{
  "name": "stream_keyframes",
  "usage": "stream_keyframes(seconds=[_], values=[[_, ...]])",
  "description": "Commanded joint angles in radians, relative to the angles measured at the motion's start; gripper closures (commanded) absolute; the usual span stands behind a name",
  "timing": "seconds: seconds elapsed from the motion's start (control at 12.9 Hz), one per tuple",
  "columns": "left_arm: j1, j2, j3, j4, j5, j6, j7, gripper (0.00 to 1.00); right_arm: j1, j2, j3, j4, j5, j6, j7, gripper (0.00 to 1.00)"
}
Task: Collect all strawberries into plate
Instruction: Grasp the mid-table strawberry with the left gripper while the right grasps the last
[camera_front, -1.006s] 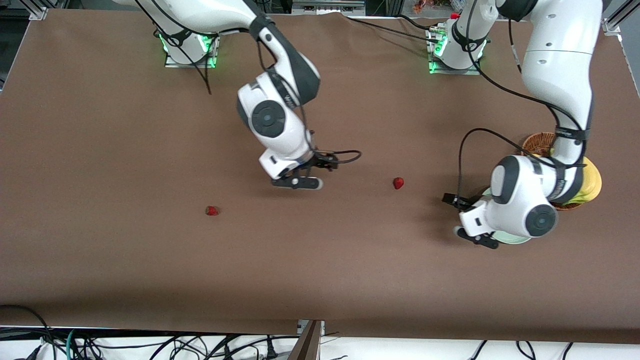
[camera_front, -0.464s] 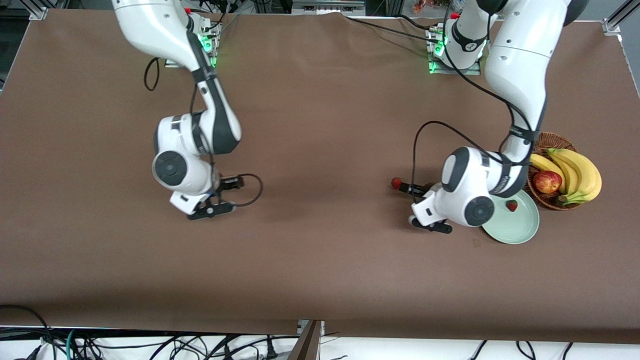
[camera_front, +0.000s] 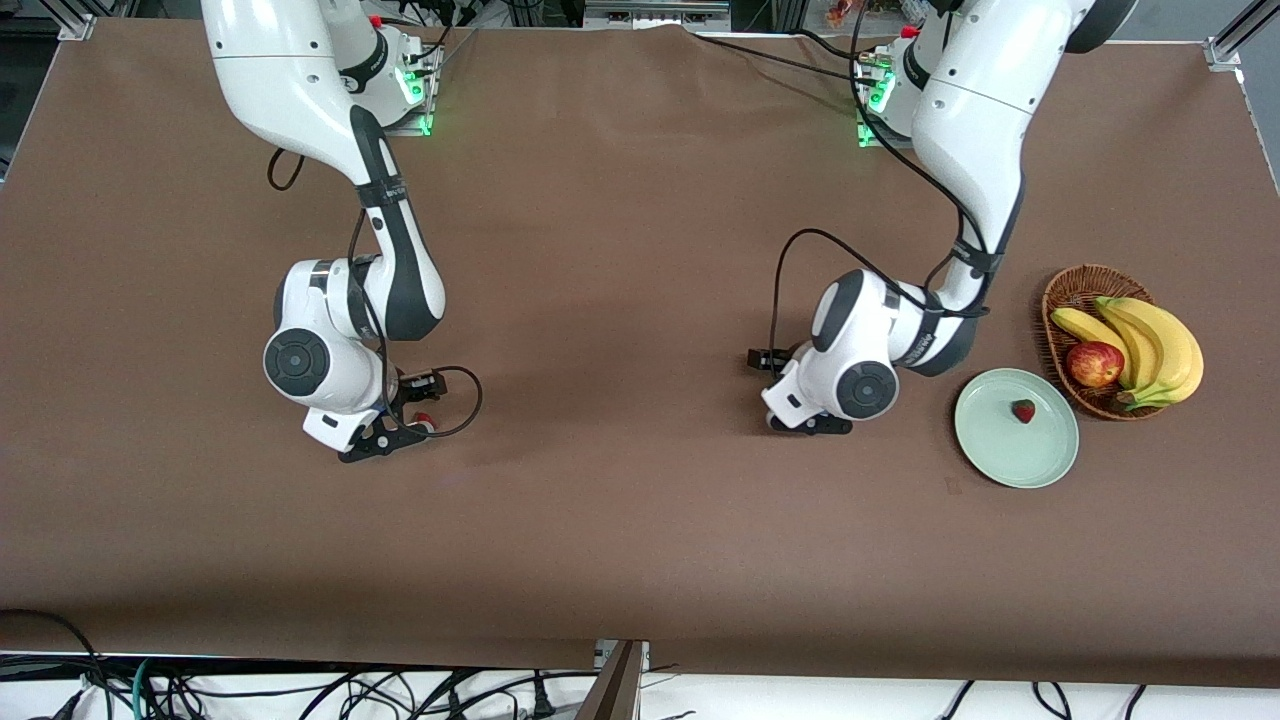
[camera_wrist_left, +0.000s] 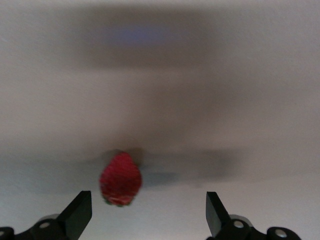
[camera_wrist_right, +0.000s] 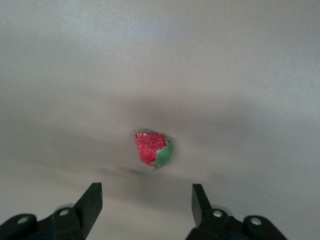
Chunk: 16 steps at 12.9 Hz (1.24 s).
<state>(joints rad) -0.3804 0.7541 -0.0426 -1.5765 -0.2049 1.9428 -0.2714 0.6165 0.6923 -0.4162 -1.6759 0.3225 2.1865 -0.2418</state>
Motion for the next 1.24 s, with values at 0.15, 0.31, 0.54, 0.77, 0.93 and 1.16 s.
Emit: stream_keyframes(seconds=[0.15,0.31,0.54,0.77,0.93,1.16], values=[[-0.003,-0.015,0.017,-0.017,0.056,0.015,-0.019,0.0,-0.003,0.058,0.005,0.041,0.023,0.061,-0.019,0.24],[-0.002,-0.01,0.018,-0.019,0.068,0.042,-0.02,0.0,-0.004,0.072,0.007,0.039,0.023,0.084,-0.019,0.29],[-0.006,-0.009,0.018,-0.037,0.07,0.064,-0.019,0.2,-0.006,0.093,0.007,0.042,0.023,0.117,-0.019,0.36],[0.0,-0.012,0.018,-0.059,0.07,0.088,-0.006,0.48,-0.007,0.095,0.007,0.056,0.024,0.11,-0.017,0.52],[0.008,-0.01,0.018,-0.059,0.07,0.087,-0.006,0.79,-0.003,0.092,0.007,0.058,0.021,0.107,-0.019,0.68],[0.047,-0.015,0.017,-0.056,0.07,0.076,-0.002,1.0,0.003,0.082,0.01,0.061,0.024,0.092,-0.014,0.8]])
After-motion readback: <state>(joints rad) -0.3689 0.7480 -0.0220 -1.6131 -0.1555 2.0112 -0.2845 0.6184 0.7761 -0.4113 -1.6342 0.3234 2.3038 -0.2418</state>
